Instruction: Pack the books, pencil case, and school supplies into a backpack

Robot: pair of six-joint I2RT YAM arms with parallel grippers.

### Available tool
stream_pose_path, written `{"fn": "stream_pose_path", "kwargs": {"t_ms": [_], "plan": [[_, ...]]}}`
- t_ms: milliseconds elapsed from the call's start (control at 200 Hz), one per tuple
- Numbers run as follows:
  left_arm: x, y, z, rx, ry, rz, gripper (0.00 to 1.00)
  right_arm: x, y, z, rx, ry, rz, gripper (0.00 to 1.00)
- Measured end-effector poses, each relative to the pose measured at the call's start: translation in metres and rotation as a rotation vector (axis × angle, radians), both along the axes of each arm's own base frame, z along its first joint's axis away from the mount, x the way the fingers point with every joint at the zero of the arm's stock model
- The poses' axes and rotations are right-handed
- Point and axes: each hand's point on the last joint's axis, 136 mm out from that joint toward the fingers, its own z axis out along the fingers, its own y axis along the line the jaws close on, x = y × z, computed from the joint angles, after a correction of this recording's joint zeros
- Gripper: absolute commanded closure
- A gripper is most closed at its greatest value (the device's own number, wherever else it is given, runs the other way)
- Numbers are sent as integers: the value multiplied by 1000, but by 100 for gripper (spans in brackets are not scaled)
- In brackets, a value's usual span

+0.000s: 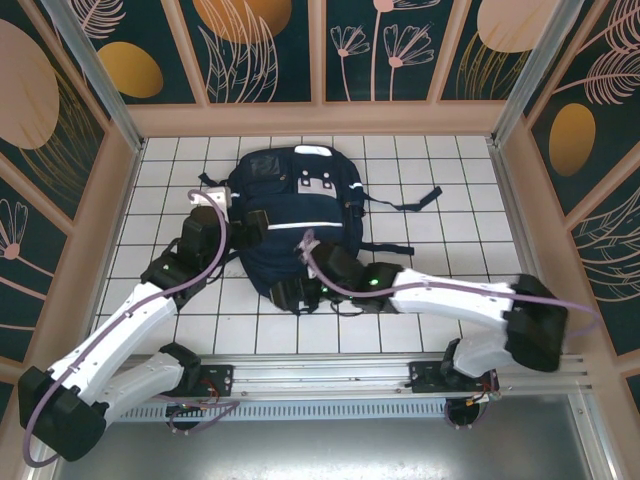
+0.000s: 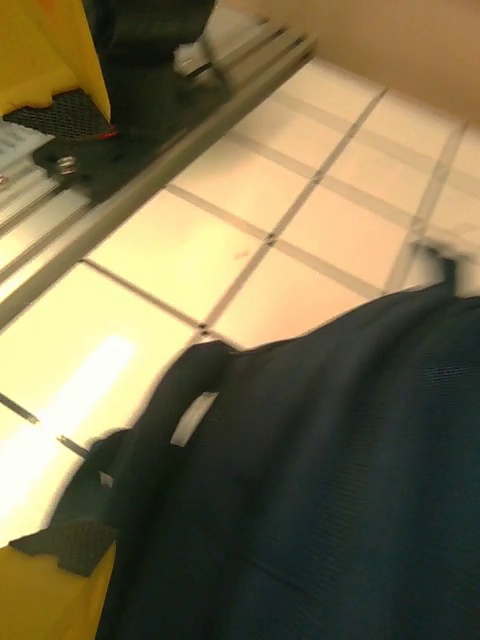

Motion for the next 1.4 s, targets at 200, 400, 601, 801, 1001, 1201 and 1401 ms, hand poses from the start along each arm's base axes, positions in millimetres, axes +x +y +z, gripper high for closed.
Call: {"fn": "stream_pose_path", "kwargs": {"t_ms": [200,400,601,801,1001,1201,1401], "plan": [[21,56,19,36,-140,210,1,101,-106,109,141,-338,-421,1],[20,130,-45,217,-189,407,1,151,-255,137,129,-723,-821,1],[11,175,-112,279,-123,491,1,176,-340,58,-121,-749,-988,1],[26,176,-123,223,-197,441,1,159,-404,-49,-308,-605,-1119,1],[44,165,-128,206,-267,365,1,153,-423,-76,-277,-599,-1143,1],[58,155,-112,204,-323,305,1,180,-409,-80,-207,-640,-1049,1],[59,152,-110,204,-330,286,1,209,-384,-62,-196,-698,-945,1]]}}
